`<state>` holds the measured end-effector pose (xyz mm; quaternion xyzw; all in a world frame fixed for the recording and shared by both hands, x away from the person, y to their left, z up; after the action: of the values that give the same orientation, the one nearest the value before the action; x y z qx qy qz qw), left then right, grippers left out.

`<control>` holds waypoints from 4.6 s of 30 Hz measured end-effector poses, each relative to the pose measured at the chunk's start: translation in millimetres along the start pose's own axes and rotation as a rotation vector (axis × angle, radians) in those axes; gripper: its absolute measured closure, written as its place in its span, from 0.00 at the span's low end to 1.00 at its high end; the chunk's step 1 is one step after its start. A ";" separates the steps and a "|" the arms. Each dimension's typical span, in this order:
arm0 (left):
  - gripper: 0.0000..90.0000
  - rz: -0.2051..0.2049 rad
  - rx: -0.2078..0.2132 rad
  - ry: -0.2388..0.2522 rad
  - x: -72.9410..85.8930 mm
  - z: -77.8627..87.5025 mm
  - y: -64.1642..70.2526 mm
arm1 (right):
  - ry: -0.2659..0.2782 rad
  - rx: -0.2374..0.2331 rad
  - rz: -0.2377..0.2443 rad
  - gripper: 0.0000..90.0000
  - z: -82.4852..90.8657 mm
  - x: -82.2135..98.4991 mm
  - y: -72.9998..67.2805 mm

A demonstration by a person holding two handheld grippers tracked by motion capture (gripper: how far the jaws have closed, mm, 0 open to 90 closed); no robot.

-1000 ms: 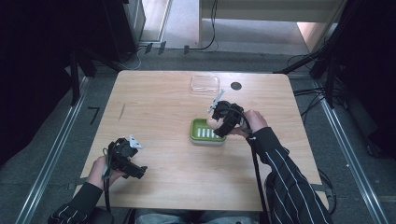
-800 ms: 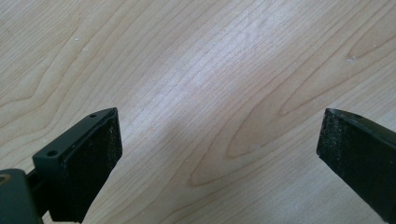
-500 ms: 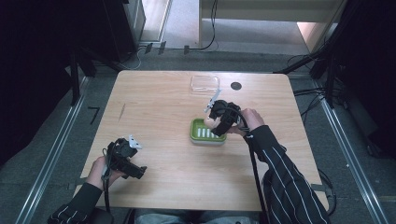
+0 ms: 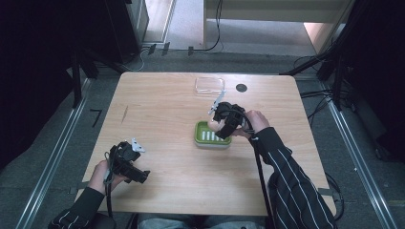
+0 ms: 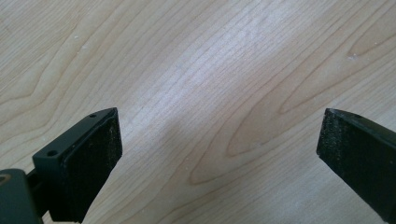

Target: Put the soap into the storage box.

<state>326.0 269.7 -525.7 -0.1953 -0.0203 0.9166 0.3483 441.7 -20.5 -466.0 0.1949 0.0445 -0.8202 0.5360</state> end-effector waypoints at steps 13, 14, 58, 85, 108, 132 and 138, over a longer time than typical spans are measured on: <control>0.01 0.007 0.006 -0.002 3.2 -0.1 -1.7 | -0.018 -0.023 0.054 0.37 -17.1 -11.1 -4.0; 0.01 0.007 0.004 -0.001 3.3 0.1 -1.9 | -0.024 -0.023 0.051 0.37 -17.7 -10.8 -4.0; 0.01 0.017 0.001 -0.003 6.3 0.9 -2.1 | -0.059 -0.044 0.081 0.37 -48.2 -11.6 0.3; 0.01 0.017 0.003 -0.006 7.7 1.1 -2.1 | -0.058 -0.056 0.079 0.37 -60.8 -10.6 0.0; 0.01 0.017 0.002 -0.005 7.7 1.1 -2.0 | -0.085 -0.051 0.085 0.37 -70.0 -7.2 -1.9; 0.01 0.018 0.003 -0.007 7.9 1.2 -2.5 | -0.042 -0.043 0.022 0.25 -55.2 -10.8 4.6; 0.01 0.015 0.001 -0.004 6.0 1.0 -1.8 | -0.042 -0.037 -0.019 0.15 -48.9 -11.4 3.0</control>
<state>322.7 275.0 -526.6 -0.1934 -0.0189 0.9196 0.3414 461.7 1.9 -506.4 0.1672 0.0500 -0.8282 0.5326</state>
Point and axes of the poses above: each handheld gripper's, and its own axes: z roughly backward along the jaws, x roughly out of its underside, y roughly to its right, the point moved 9 cm from there along -z, roughly forward along the jaws, and after that the axes turned 1 degree about -z, right-handed, at the moved point
